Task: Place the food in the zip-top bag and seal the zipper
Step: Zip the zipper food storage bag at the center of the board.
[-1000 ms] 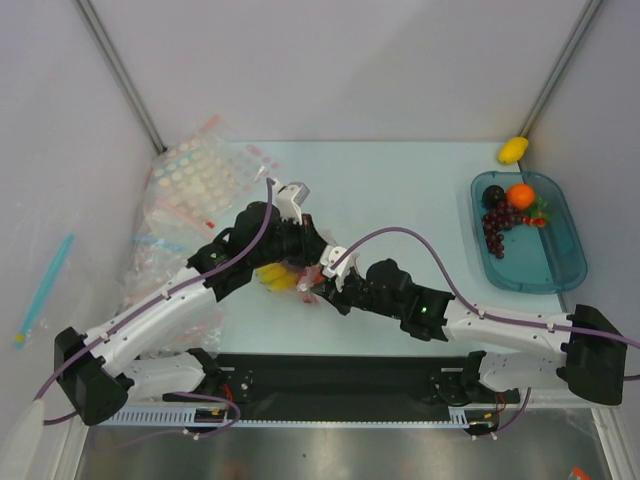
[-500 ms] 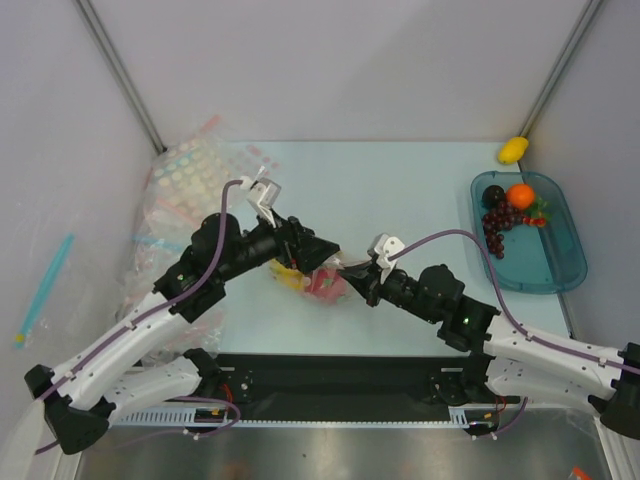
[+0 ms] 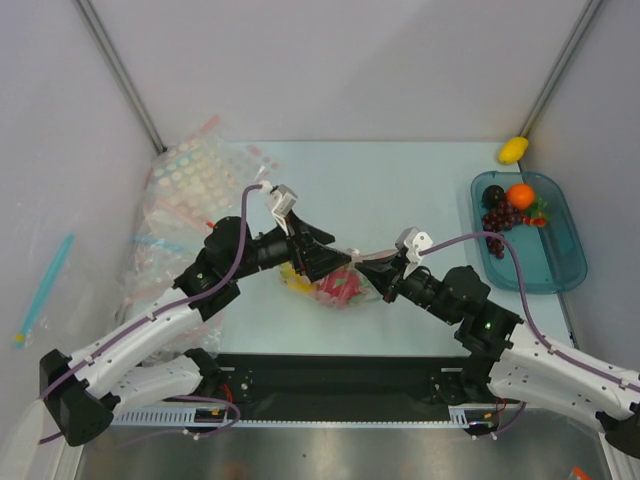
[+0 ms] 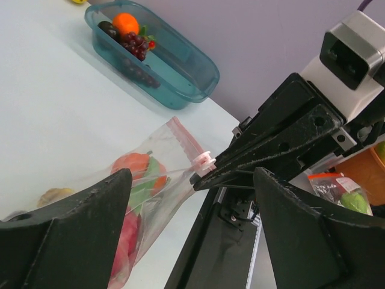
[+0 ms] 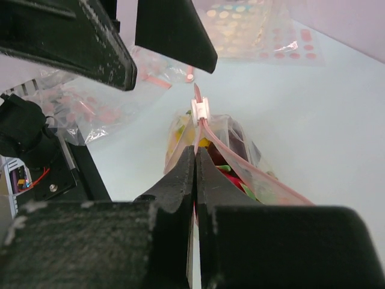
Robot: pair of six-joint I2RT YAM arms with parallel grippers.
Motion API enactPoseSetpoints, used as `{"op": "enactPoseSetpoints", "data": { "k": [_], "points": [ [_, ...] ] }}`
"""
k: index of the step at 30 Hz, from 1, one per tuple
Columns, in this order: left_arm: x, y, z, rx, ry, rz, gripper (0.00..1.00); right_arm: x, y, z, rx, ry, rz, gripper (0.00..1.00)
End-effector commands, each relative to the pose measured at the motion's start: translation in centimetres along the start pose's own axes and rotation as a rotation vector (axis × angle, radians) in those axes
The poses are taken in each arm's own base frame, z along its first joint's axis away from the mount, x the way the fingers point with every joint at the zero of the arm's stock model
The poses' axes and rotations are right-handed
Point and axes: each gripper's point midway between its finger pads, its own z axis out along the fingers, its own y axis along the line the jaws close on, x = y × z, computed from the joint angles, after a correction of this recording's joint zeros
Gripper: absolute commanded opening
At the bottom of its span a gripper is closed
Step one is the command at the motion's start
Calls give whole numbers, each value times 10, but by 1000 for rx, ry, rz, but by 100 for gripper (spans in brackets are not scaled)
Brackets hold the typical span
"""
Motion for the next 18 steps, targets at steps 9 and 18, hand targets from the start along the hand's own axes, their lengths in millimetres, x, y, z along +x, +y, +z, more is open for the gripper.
{"op": "enactPoseSetpoints", "data": {
  "k": [9, 18],
  "points": [
    [1, -21, 16, 193, -21, 118, 65, -57, 0, -15, -15, -149, 37, 0],
    [13, -29, 23, 251, 11, 167, 53, -62, -3, -18, -9, -163, 51, 0]
  ]
}}
